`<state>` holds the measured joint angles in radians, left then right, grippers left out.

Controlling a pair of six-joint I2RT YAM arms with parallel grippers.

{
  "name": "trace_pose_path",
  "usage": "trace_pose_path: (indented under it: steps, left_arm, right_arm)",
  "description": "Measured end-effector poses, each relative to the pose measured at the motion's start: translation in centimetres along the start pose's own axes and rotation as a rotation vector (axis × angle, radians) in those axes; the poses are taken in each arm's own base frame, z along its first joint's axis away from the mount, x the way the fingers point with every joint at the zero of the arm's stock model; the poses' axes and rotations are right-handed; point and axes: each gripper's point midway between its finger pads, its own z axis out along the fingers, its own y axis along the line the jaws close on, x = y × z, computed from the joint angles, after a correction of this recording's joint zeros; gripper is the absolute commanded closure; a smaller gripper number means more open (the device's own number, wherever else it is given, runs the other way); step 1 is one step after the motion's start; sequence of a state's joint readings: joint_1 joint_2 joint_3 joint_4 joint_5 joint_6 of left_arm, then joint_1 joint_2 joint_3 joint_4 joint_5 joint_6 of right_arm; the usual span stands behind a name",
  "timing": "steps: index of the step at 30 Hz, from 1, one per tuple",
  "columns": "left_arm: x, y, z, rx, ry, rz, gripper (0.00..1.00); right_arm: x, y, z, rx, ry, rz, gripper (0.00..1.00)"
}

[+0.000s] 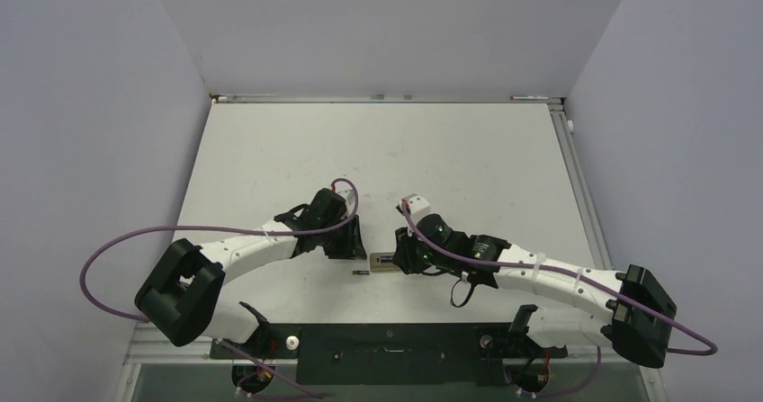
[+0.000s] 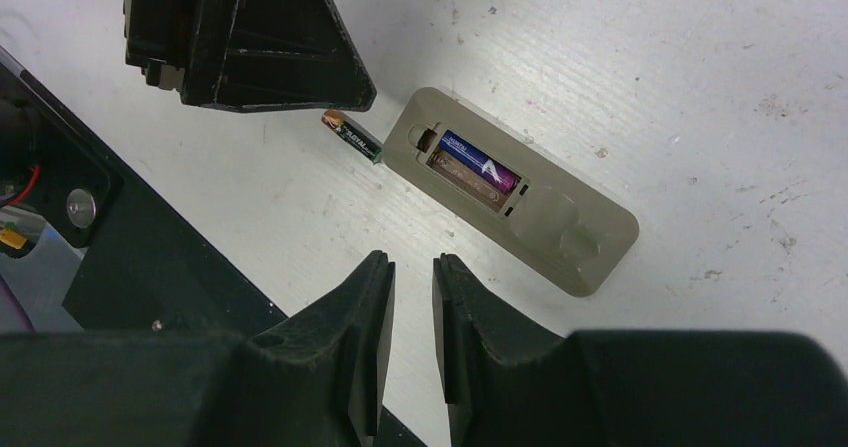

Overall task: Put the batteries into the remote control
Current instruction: Adjust the battery at the center of the board.

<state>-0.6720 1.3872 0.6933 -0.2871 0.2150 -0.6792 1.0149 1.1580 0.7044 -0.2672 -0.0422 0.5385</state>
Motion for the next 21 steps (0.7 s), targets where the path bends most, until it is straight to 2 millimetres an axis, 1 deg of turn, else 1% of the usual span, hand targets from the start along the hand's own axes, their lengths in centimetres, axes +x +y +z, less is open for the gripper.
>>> trace_pose_path:
  steps: [5, 9, 16, 21]
  left_arm:
    - [0.1, 0.2, 0.2, -0.006, 0.004, -0.001, 0.82]
    - [0.4, 0.6, 0.4, -0.017, 0.006, -0.003, 0.89]
    - [1.8, 2.3, 1.2, -0.064, 0.040, -0.023, 0.98]
    - [1.8, 2.4, 1.6, -0.062, 0.038, -0.031, 1.00]
  right_arm:
    - [0.4, 0.1, 0.1, -0.003, 0.005, 0.001, 0.79]
    - [0.6, 0.0, 0.3, -0.001, 0.011, 0.001, 0.79]
    - [0.6, 0.2, 0.6, -0.009, 0.011, 0.001, 0.80]
    - [0.9, 0.1, 0.7, -0.009, 0.013, 0.000, 0.81]
